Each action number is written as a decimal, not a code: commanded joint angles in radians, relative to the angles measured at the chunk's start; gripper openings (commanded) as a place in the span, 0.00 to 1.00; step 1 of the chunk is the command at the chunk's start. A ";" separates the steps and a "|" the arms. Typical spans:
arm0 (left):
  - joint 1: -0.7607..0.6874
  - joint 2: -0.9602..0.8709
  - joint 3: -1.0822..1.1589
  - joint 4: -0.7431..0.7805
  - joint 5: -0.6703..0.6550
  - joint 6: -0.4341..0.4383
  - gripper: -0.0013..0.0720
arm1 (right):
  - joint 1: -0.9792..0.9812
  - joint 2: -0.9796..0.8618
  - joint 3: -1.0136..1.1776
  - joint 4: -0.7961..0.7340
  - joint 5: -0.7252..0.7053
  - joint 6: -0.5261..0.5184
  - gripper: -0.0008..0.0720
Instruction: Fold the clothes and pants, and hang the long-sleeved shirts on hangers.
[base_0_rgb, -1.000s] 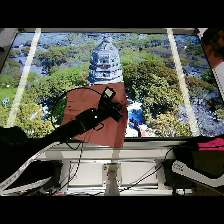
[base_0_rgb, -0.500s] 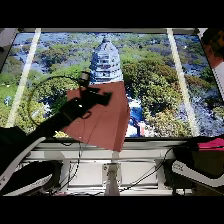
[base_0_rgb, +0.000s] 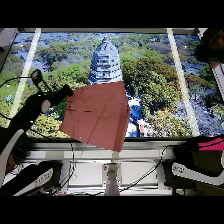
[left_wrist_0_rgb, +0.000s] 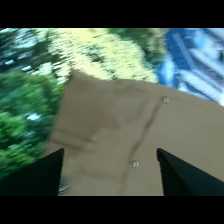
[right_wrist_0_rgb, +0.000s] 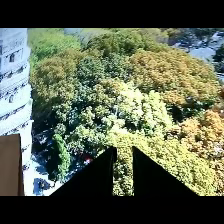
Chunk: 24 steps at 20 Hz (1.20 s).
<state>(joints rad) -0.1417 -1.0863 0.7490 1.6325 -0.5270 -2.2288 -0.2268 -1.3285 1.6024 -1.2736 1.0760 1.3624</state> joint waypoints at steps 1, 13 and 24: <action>0.125 0.003 0.001 0.005 -0.169 0.245 0.79 | 0.067 -0.019 0.000 0.003 0.008 -0.050 0.18; 0.257 -0.164 0.170 -0.185 -0.144 0.546 0.78 | 0.067 -0.229 0.000 0.188 0.177 -0.093 0.19; 0.258 -0.610 0.558 -0.586 -0.388 1.091 0.79 | 0.067 -0.280 0.000 0.243 0.132 -0.179 0.64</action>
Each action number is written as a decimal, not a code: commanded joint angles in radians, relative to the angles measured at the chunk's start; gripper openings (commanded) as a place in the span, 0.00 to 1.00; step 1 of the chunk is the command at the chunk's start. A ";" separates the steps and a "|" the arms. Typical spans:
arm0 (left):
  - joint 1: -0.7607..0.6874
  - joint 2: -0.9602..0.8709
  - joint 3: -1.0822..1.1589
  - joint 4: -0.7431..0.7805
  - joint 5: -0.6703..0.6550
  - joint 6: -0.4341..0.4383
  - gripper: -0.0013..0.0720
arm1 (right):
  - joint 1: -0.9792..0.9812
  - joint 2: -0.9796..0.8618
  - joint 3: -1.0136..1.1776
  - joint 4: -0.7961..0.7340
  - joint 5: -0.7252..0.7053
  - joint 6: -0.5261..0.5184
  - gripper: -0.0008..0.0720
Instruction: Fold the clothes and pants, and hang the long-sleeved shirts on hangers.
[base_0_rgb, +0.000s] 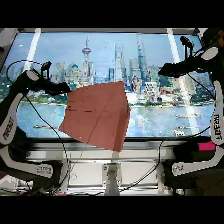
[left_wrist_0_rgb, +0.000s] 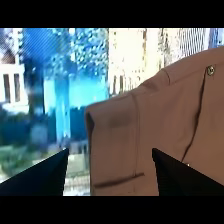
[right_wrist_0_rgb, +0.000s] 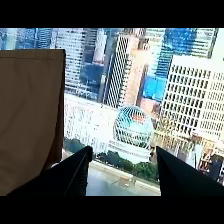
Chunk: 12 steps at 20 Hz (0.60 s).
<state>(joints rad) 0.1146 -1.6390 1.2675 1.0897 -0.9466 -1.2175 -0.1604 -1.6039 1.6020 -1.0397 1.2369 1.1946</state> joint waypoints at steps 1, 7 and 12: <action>0.002 -0.058 0.040 -0.044 0.050 0.082 0.79 | 0.000 -0.005 0.000 0.008 -0.041 -0.011 0.64; 0.024 -0.083 0.040 -0.089 0.033 0.119 0.76 | 0.000 -0.005 0.000 0.008 -0.084 -0.012 0.64; 0.065 -0.111 0.039 -0.220 -0.024 0.235 0.75 | 0.000 -0.005 0.000 0.009 -0.086 -0.020 0.62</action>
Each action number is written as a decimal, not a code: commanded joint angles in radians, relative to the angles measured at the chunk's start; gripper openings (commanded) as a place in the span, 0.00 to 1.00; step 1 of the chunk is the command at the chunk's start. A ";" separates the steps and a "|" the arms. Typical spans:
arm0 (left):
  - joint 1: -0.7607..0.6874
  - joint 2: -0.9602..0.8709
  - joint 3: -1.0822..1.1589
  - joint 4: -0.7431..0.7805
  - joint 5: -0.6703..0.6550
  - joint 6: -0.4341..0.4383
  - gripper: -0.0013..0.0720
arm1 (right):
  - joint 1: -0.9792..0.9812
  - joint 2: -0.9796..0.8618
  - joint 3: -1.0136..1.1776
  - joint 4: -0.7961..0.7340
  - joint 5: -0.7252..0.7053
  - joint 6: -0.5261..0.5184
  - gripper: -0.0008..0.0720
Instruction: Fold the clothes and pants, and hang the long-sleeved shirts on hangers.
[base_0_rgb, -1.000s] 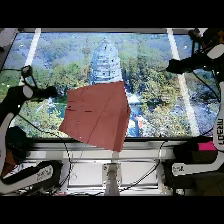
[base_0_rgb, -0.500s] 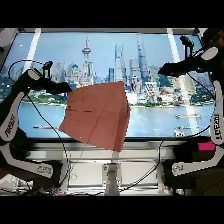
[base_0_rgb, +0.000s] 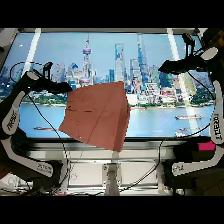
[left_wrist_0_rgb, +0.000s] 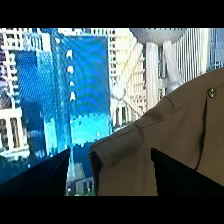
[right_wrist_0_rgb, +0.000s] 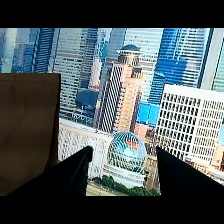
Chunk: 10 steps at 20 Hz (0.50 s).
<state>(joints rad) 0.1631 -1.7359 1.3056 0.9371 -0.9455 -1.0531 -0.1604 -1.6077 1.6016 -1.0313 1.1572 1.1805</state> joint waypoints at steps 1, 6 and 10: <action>0.016 -0.017 0.001 -0.068 -0.027 0.092 0.75 | 0.000 -0.001 0.000 0.001 -0.006 -0.006 0.62; -0.003 -0.053 0.002 -0.076 -0.063 0.105 0.75 | 0.001 -0.001 0.000 0.008 -0.006 -0.005 0.62; -0.003 -0.077 0.002 -0.078 -0.077 0.105 0.33 | 0.002 -0.003 0.000 0.008 -0.006 -0.005 0.62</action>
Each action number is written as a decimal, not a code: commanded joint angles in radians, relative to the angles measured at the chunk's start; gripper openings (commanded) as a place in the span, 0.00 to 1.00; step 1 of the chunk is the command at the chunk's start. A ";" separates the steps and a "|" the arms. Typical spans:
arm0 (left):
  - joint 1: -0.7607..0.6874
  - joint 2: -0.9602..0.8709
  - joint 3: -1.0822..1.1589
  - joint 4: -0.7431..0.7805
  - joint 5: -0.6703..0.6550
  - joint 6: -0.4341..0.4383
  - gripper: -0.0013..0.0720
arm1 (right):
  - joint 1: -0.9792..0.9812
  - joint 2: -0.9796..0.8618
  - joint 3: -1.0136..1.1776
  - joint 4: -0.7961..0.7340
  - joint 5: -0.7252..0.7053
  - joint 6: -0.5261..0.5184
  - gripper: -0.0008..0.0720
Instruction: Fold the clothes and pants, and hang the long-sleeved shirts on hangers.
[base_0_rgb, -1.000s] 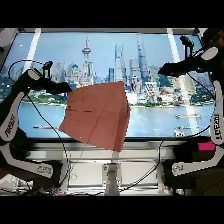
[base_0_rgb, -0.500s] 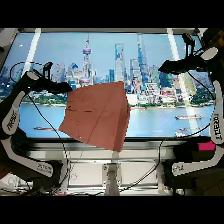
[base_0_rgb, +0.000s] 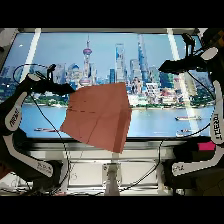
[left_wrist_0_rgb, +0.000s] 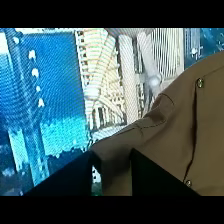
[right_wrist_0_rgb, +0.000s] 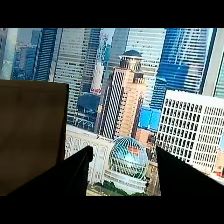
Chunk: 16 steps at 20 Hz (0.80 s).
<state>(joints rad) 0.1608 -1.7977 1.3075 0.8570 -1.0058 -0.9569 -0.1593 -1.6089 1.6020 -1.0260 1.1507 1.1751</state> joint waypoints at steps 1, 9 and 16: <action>-0.002 -0.016 0.000 0.002 -0.017 0.025 0.31 | 0.003 -0.005 0.000 0.002 0.001 0.000 0.62; -0.003 -0.013 0.000 -0.064 -0.021 0.237 0.05 | 0.121 -0.127 -0.055 0.005 0.009 0.048 0.62; -0.014 -0.008 0.000 -0.149 -0.031 0.323 0.05 | 0.194 -0.273 -0.060 0.166 -0.064 0.124 0.83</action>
<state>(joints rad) 0.1513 -1.8072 1.3060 0.7410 -1.0348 -0.6689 0.0055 -1.8301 1.5448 -0.9127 1.1198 1.2476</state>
